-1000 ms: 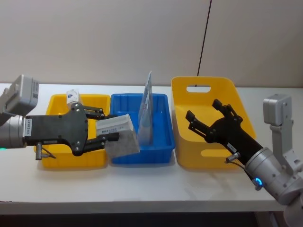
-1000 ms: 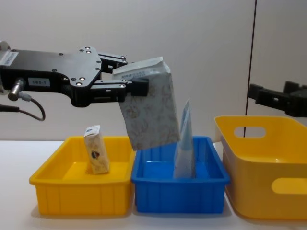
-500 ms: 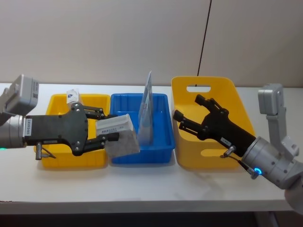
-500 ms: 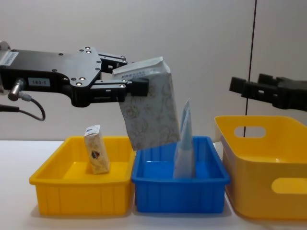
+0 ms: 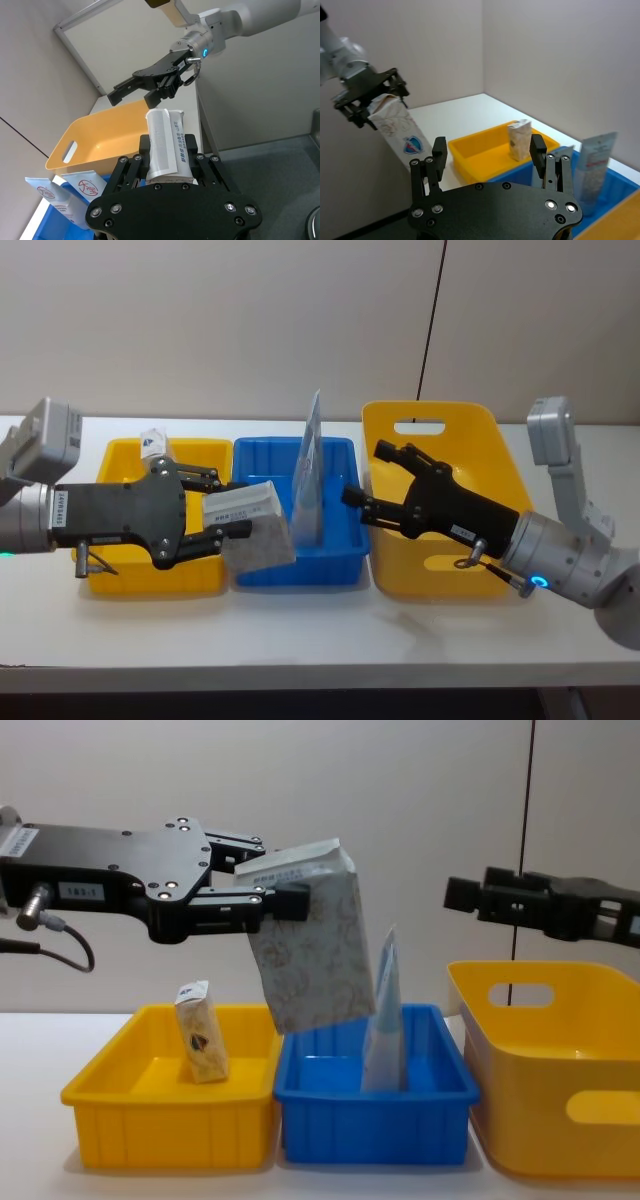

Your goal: Bimanual collaborative sorting of washing and personal care products

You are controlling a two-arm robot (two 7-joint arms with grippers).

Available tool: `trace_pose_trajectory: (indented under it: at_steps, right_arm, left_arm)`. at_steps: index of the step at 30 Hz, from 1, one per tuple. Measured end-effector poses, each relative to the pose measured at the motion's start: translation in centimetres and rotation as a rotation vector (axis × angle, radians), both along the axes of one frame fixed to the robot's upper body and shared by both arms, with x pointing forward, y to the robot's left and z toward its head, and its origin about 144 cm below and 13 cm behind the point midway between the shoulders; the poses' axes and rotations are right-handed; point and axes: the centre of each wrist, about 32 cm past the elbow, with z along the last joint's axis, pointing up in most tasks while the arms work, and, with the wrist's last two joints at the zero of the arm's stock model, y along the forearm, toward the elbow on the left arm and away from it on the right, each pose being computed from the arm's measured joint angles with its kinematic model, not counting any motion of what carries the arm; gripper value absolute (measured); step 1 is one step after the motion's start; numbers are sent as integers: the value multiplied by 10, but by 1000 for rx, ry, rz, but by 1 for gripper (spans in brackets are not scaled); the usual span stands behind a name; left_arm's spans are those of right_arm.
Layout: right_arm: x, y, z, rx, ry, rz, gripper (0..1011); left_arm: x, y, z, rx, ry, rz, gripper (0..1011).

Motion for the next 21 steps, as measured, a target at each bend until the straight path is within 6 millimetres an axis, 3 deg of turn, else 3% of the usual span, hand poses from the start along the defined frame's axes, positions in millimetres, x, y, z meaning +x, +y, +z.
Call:
trace_pose_trajectory:
  at_steps: [21]
  right_arm:
    - [55,5,11,-70,-16,337,1000]
  left_arm:
    - [0,0,0,0,0,0,367]
